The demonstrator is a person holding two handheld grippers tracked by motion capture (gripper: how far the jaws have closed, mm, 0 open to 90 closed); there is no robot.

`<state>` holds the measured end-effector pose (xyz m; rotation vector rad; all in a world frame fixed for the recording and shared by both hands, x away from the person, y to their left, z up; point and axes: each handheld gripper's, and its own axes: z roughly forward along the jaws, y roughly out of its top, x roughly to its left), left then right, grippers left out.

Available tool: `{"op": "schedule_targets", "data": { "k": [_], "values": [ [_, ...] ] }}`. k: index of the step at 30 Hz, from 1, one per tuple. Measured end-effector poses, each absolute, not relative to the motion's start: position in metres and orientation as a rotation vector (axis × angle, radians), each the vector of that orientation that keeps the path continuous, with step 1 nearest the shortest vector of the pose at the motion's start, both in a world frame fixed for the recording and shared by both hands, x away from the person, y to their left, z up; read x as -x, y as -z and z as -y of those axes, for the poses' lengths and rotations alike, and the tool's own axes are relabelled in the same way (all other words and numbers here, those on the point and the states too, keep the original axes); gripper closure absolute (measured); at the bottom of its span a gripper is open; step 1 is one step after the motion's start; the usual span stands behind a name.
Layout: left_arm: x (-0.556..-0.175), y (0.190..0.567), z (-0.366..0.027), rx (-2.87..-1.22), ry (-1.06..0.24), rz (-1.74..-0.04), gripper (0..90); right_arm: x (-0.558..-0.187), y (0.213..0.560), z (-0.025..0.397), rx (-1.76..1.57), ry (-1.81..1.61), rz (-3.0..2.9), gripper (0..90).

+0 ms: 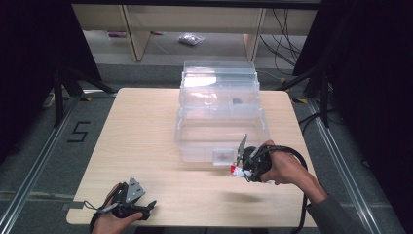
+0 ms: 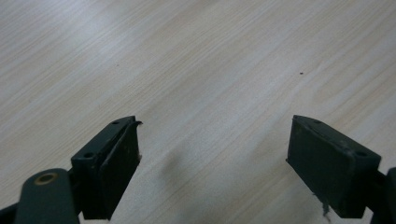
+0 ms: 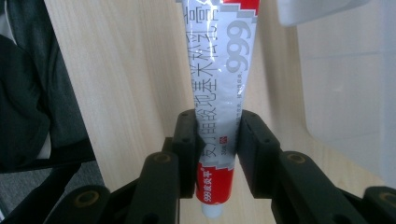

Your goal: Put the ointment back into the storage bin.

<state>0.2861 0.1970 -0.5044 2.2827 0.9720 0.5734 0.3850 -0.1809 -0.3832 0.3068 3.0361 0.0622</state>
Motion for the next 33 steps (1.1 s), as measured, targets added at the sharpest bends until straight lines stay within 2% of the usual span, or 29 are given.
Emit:
{"op": "schedule_targets", "data": {
  "k": [2,15,33],
  "values": [
    [-0.286,0.505,-0.197,-2.28,-0.574,-0.973,16.3,-0.383,0.376,0.18,-0.377,-0.045,-3.033,70.2],
    [-0.288,0.506,-0.197,-2.272,-0.568,-0.965,16.3,-0.399,0.347,0.179,-0.318,-0.034,-3.016,70.2],
    [-0.289,0.506,-0.196,-2.279,-0.555,-0.967,16.3,-0.443,0.324,0.168,-0.247,-0.027,-2.996,70.2]
  ]
}}
